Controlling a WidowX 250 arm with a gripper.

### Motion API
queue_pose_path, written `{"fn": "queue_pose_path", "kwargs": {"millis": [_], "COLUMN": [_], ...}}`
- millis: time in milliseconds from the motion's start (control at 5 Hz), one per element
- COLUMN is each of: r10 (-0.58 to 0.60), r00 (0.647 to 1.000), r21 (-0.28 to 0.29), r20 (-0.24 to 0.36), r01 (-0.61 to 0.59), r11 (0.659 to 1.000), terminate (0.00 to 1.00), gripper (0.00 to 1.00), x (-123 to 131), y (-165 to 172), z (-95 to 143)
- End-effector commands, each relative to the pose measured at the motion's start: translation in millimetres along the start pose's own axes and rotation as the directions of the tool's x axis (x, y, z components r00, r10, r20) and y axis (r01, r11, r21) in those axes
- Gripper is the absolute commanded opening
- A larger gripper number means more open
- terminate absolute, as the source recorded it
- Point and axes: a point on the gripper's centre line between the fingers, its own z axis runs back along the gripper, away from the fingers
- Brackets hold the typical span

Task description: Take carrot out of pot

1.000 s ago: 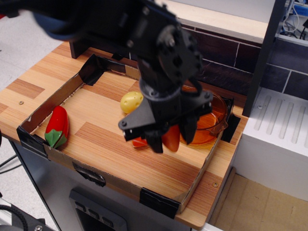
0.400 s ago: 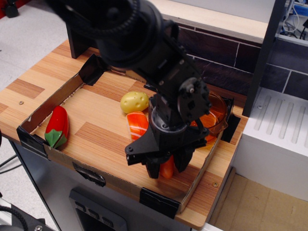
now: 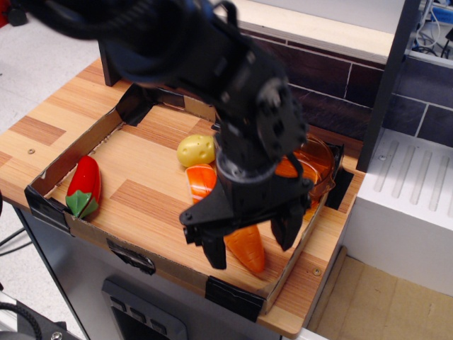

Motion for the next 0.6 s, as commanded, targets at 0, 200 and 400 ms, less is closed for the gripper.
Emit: {"fn": "queue_pose_path", "kwargs": {"millis": [0, 200, 400], "r10": [0.073, 0.075, 0.075], "r00": [0.997, 0.997, 0.997], "r21": [-0.120, -0.111, -0.111], "r20": [-0.011, -0.007, -0.007], "r01": [-0.074, -0.075, -0.075], "r11": [0.990, 0.991, 0.991], "terminate": [0.00, 0.00, 1.00], "gripper": [1.00, 1.00, 1.00], "x": [27, 34, 34], "y": [-15, -15, -15], "z": [78, 90, 90]}}
